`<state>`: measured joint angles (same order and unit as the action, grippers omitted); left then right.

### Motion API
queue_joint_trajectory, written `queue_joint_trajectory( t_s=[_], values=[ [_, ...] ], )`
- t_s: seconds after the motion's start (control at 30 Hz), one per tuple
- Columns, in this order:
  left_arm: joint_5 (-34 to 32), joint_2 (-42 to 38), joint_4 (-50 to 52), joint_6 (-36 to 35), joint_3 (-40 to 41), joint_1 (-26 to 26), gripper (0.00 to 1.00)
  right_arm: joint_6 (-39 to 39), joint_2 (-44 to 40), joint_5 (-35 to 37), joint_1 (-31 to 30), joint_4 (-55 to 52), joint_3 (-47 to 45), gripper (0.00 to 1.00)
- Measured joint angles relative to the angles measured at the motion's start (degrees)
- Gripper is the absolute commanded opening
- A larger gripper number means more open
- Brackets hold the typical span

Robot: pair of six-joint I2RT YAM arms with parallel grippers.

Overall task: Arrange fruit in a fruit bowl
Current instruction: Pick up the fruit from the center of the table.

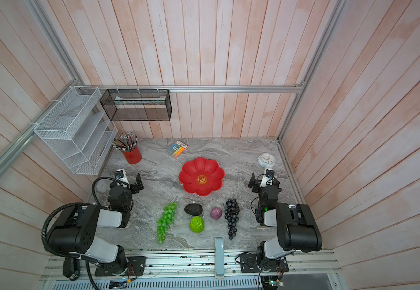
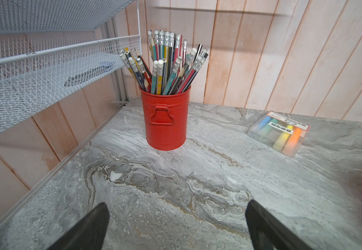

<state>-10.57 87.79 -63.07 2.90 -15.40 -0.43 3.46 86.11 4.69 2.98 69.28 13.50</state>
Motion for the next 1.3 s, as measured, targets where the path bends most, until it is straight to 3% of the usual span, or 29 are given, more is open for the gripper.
queue_joint_trajectory(
  t_s=[0.1,0.27,0.4,0.53,0.7,0.93,1.13,1.3],
  values=[
    [-0.4,-0.3,0.7,0.1,-0.3,-0.2,1.0,1.0,-4.9,2.3,0.0,-6.6,1.1,0.94],
    [-2.3,-2.1,4.7,0.1,-1.5,-1.2,1.0,3.5,-16.3,2.3,0.0,-22.4,10.4,0.88],
    [-6.0,-7.5,19.7,0.3,-11.6,-1.2,1.0,6.9,-23.8,-0.5,-1.2,-31.8,15.3,0.87],
    [-9.3,-10.6,33.7,3.1,-23.2,-1.3,1.0,8.9,-26.8,-1.9,-7.3,-44.3,19.5,0.86],
    [-9.8,-13.2,52.9,10.7,-32.3,-3.7,1.0,11.6,-28.1,-4.1,-16.3,-60.4,23.9,0.83],
    [-7.6,-13.8,72.2,18.3,-35.4,-16.5,1.0,16.6,-28.0,-6.1,-33.8,-80.1,26.7,0.8],
    [-5.3,-15.0,78.6,23.8,-34.7,-21.7,1.0,21.7,-20.3,-8.5,-45.3,-88.8,28.6,0.81],
    [-3.7,-17.2,79.0,27.4,-33.4,-21.7,1.0,23.9,-14.3,-8.7,-48.1,-93.9,28.8,0.84]
  ],
)
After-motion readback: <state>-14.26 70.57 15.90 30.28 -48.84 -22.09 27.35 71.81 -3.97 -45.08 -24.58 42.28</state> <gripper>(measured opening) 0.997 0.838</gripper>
